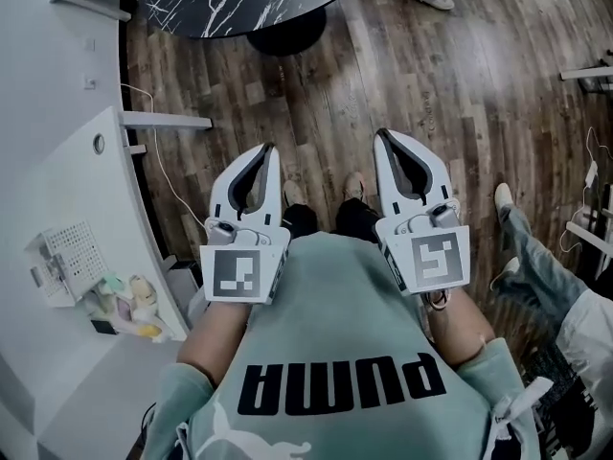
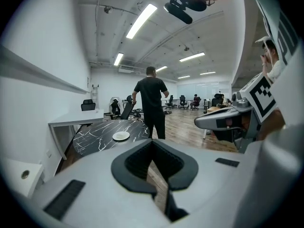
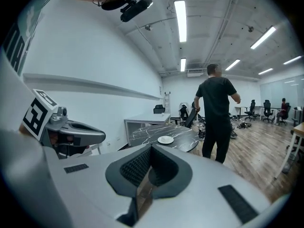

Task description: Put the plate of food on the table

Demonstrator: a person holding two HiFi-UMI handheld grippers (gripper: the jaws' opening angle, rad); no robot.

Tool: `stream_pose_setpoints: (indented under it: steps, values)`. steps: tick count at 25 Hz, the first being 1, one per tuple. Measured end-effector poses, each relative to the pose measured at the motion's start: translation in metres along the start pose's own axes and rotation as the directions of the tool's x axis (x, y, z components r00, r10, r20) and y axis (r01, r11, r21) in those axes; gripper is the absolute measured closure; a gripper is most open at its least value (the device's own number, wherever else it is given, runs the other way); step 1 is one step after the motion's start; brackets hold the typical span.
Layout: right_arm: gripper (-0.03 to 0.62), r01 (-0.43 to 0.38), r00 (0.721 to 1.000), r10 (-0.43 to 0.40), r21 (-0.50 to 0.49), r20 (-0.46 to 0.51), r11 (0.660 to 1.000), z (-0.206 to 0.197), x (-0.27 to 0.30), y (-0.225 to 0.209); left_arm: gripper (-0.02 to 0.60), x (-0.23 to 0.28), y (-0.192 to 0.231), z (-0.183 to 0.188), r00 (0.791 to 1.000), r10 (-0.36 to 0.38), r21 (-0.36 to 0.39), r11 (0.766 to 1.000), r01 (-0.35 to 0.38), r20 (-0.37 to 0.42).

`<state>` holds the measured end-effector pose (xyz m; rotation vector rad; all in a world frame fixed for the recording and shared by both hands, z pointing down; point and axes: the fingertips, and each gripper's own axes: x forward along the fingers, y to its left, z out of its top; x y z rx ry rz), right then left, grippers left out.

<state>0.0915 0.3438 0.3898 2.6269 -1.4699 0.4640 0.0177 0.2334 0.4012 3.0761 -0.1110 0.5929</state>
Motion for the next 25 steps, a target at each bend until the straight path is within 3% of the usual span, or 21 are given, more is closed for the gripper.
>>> stream_pose_setpoints:
  steps: [5,25]
  values:
    - [0.587,0.005,1.0,-0.005,-0.03,-0.004,1.0,0.008,0.006,0.018,0.575,-0.007,0.002,0.01,0.999,-0.022,-0.016,1.0,0.023,0.046]
    - [0.588,0.012,1.0,-0.012,-0.028,-0.004,1.0,0.0,0.005,0.052,0.575,-0.024,0.01,0.009,0.997,-0.059,0.012,0.998,0.059,0.055]
